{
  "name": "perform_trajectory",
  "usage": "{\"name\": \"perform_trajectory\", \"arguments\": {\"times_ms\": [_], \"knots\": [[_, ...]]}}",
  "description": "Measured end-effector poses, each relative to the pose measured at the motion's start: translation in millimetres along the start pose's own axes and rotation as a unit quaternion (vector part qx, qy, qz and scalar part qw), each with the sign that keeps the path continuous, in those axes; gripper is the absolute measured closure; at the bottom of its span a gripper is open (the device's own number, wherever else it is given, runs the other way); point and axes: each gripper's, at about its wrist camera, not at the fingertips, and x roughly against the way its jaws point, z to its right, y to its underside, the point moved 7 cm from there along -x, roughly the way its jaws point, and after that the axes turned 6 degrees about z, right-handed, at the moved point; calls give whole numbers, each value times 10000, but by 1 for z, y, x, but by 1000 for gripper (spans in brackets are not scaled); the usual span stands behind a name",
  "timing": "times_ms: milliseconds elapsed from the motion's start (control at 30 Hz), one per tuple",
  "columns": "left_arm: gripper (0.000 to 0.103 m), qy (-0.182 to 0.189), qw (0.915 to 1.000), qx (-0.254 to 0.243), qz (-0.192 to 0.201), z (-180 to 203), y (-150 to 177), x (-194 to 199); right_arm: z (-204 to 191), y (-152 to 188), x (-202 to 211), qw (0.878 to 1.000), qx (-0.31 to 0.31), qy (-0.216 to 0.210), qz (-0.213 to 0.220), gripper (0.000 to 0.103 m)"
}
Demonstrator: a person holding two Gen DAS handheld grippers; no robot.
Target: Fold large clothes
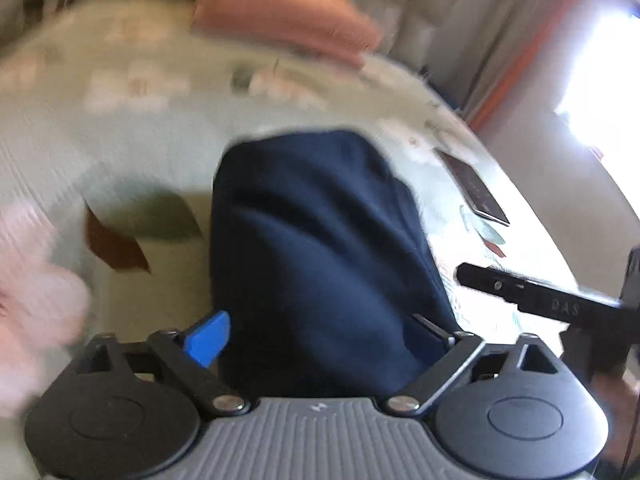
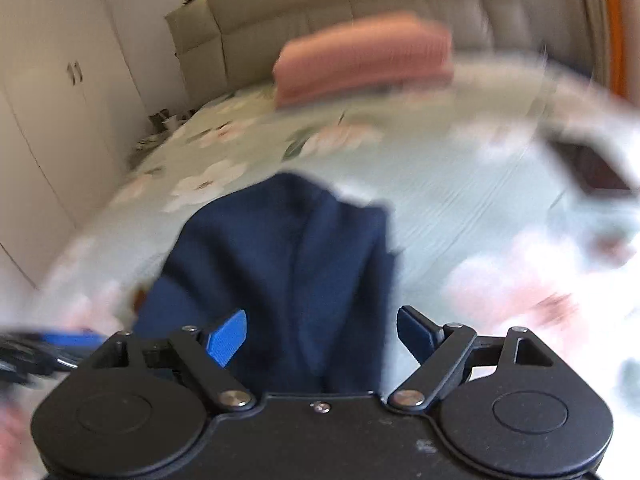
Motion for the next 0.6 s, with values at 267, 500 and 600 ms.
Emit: {"name": "perform_trajectory", "arguments": {"times_ms": [267, 500, 600], "knots": [[6, 413, 9853, 1453, -799, -47, 14, -57, 36, 45, -58, 9846, -1404, -398, -962, 0], [5, 498, 9852, 1465, -737, -42, 15, -66, 20, 41, -69, 9899, -580, -676, -1103, 9], [23, 220, 9924, 1089, -530, -31, 16, -64, 15, 42, -69, 9882, -623, -892, -1080, 24]]}}
